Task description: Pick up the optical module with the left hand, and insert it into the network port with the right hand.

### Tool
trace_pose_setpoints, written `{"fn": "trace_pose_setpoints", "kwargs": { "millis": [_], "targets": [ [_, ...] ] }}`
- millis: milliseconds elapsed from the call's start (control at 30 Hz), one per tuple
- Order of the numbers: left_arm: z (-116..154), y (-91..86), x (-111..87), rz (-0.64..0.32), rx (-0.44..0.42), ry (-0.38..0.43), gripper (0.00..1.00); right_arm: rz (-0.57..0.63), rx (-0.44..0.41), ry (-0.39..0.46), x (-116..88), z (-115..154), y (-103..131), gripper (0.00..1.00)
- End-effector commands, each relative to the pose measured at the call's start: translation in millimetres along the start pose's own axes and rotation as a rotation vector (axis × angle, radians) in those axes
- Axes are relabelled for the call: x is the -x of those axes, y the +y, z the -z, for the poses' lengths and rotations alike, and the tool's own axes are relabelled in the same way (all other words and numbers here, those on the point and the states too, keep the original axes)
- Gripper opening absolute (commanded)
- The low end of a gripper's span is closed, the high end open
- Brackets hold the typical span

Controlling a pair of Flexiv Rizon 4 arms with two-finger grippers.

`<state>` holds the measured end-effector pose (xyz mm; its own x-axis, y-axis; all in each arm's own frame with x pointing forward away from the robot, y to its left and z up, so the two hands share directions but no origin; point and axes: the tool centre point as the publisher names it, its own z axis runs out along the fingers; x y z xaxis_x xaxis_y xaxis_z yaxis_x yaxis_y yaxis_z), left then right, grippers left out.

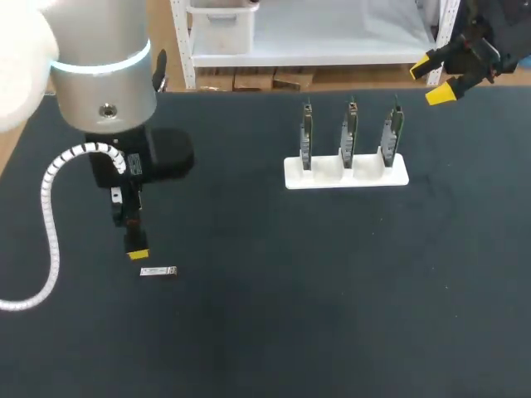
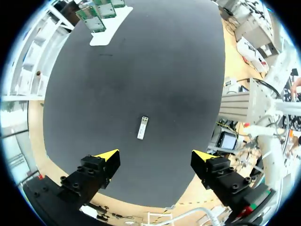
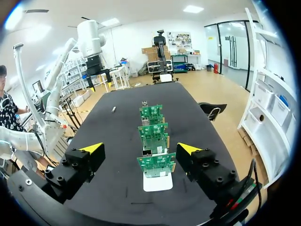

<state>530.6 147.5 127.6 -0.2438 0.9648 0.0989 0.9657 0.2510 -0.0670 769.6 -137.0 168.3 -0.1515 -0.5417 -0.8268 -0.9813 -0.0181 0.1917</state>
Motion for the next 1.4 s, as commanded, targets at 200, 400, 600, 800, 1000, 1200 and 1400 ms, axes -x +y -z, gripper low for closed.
{"fn": "trace_pose_setpoints", "kwargs": {
  "millis": [200, 400, 600, 800, 1000, 1200, 1400],
  "targets": [
    [-3, 22.7, 1.6, -0.144, -0.023, 0.005, 1.0, 0.001, -0.005, 0.001, 0, -1, 2, 1.0],
    [-16, 22.7, 8.0, -0.163, -0.014, -0.003, 1.0, 0.001, -0.005, 0.001, 0, -1, 2, 1.0],
    [-20, 24.5, 14.5, -0.186, 0.016, -0.01, 1.0, 0.001, -0.005, 0.001, 0, -1, 2, 1.0],
    [-20, 24.5, 14.5, -0.186, 0.016, -0.01, 1.0, 0.001, -0.005, 0.001, 0, -1, 2, 1.0],
    [-20, 24.5, 14.5, -0.186, 0.016, -0.01, 1.0, 0.001, -0.005, 0.001, 0, -1, 2, 1.0],
    [-20, 24.5, 14.5, -0.186, 0.016, -0.01, 1.0, 0.001, -0.005, 0.001, 0, -1, 2, 1.0],
    [-29, 22.6, 7.8, -0.166, 0.006, -0.038, 1.0, 0.001, -0.005, 0.001, 0, -1, 2, 1.0]
  ]
}}
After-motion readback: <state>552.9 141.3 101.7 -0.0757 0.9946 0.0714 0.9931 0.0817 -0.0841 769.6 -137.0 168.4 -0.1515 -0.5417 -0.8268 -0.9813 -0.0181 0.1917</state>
